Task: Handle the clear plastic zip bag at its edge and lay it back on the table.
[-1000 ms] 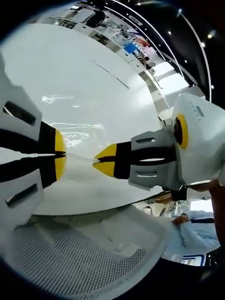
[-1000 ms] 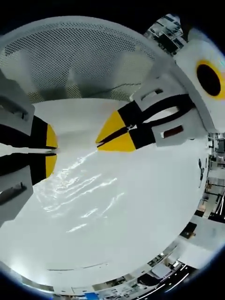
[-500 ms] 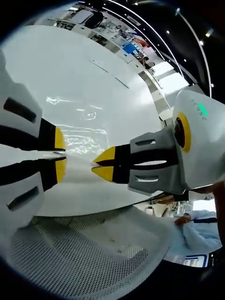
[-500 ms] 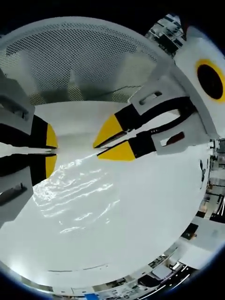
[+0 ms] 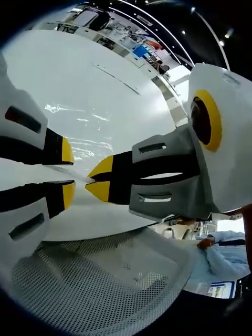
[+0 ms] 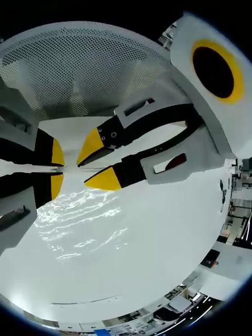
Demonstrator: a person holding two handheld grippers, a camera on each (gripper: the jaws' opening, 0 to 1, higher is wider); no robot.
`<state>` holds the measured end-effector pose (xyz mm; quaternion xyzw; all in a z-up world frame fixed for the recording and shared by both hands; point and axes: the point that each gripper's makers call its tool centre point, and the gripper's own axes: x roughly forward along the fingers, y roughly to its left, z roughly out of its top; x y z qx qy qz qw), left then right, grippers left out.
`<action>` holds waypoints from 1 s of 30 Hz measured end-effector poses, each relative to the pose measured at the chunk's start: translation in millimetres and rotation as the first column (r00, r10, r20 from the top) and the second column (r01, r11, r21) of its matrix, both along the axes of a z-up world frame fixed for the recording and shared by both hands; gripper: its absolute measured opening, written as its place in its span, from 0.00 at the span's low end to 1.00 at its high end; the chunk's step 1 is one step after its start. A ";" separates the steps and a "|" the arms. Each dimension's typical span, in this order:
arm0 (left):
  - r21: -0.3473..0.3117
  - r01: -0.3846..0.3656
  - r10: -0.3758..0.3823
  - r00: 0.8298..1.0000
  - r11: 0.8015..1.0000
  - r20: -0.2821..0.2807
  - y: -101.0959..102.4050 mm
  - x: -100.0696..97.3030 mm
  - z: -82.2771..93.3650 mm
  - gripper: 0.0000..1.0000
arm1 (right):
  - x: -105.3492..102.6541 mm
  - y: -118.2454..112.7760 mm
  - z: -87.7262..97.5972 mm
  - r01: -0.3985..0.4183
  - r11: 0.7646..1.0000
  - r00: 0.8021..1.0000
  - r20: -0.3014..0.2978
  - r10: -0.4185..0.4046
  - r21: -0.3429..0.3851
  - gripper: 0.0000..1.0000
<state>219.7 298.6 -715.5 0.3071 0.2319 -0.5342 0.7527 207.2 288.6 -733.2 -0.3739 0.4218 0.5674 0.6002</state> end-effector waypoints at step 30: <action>0.010 0.028 -0.028 1.000 1.000 0.000 -3.8 -3.4 3.6 0.00 | 3.4 8.5 5.2 -0.150 0.986 0.984 0.104 0.143 0.068 0.01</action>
